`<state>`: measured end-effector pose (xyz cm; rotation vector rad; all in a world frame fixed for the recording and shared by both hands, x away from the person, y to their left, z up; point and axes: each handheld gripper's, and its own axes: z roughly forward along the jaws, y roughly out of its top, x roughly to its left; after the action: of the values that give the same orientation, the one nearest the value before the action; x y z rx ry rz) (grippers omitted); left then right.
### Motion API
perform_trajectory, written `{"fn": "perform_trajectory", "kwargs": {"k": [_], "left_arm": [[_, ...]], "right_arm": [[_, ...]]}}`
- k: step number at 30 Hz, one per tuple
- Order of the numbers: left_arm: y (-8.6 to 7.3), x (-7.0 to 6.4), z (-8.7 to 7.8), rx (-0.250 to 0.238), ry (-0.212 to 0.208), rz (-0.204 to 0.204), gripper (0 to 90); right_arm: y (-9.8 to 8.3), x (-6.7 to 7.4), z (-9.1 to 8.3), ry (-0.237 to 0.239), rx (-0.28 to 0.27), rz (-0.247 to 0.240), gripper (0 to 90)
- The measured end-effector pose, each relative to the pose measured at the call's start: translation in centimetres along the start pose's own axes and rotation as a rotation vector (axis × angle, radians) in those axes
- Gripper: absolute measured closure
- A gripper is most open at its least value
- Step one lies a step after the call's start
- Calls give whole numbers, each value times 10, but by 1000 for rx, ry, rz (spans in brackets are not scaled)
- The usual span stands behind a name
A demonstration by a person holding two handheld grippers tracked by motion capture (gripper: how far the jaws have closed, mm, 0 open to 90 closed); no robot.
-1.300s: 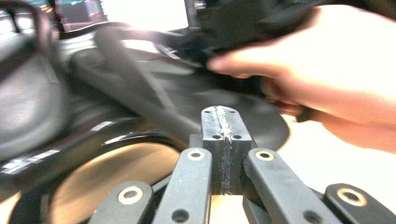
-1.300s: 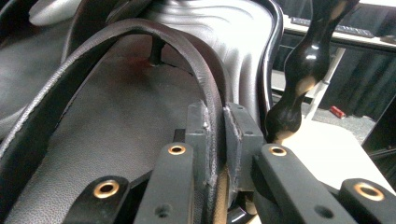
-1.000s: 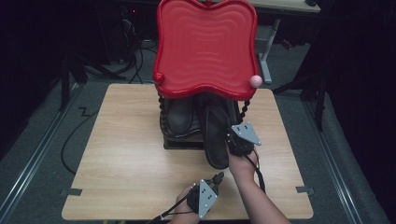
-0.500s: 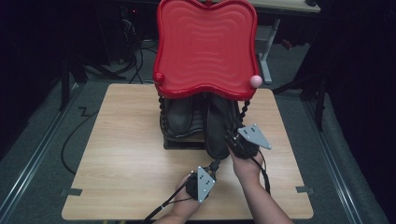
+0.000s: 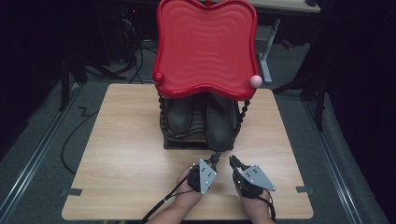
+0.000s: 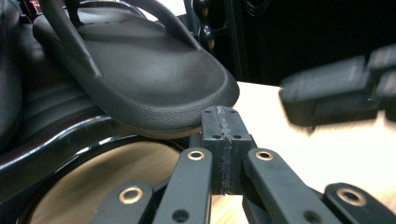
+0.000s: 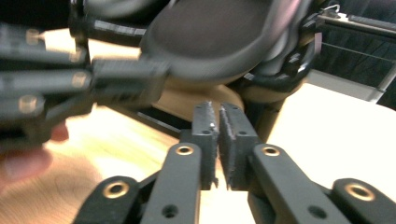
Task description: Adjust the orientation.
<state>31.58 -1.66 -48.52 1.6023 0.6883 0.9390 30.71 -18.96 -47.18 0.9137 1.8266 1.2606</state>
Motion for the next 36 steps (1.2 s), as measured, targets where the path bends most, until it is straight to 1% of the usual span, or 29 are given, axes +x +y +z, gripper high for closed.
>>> {"fn": "perform_trajectory", "kwargs": {"k": [1, 3, 5, 6, 9, 12, 14, 15, 17, 19, 21, 23, 25, 27, 29, 30, 31, 33, 35, 36], "left_arm": [[0, 1, 1, 1, 1, 7, 900], [0, 2, 1, 1, 1, 9, 900], [0, 3, 2, -2, -1, 13, 900], [0, 4, 3, 0, -4, 18, 900], [1, 6, 4, 0, -4, 18, 900], [2, 11, 6, 5, -11, 12, 900], [4, 13, 8, 8, -17, 19, 900], [5, 14, 8, 7, -16, 26, 900], [7, 16, 11, 7, -14, 33, 900], [10, 18, 15, 5, -5, 37, 900], [13, 20, 21, 11, 0, 28, 900], [16, 20, 26, 16, 8, 34, 900], [20, 22, 30, 11, 25, 26, 900], [20, 23, 31, 18, 32, 28, 900], [20, 26, 34, 21, 48, 23, 900], [20, 27, 35, 23, 55, 19, 900], [19, 29, 36, 23, 63, 7, 900], [18, 33, 39, 15, 70, -22, 900], [17, 34, 40, 8, 68, -24, 900], [16, 35, 41, -3, 77, -15, 900]], "right_arm": [[0, 5, 7, -1, 2, -17, 898], [1, 6, 10, -4, -4, -17, 899], [6, 8, 16, -10, -22, 4, 900], [6, 8, 16, -10, -26, 5, 900], [9, 8, 17, -14, -33, 4, 900], [14, 5, 23, -28, -41, -9, 900], [16, 3, 28, -25, -41, 1, 900], [16, 3, 28, -25, -41, 1, 900], [15, 6, 29, -17, -38, 4, 900], [14, 8, 29, -13, -37, -7, 899], [15, 8, 28, -14, -41, 2, 899], [15, 8, 28, -15, -43, 4, 899], [15, 7, 28, -15, -48, 5, 898], [16, 7, 28, -17, -49, 5, 897], [18, 4, 31, -29, -57, 6, 894], [20, 2, 32, -35, -59, 13, 894], [24, -3, 36, -48, -62, 31, 893], [28, -7, 40, -58, -66, 47, 893], [30, -8, 42, -61, -67, 51, 893], [32, -9, 45, -62, -66, 50, 893]]}}
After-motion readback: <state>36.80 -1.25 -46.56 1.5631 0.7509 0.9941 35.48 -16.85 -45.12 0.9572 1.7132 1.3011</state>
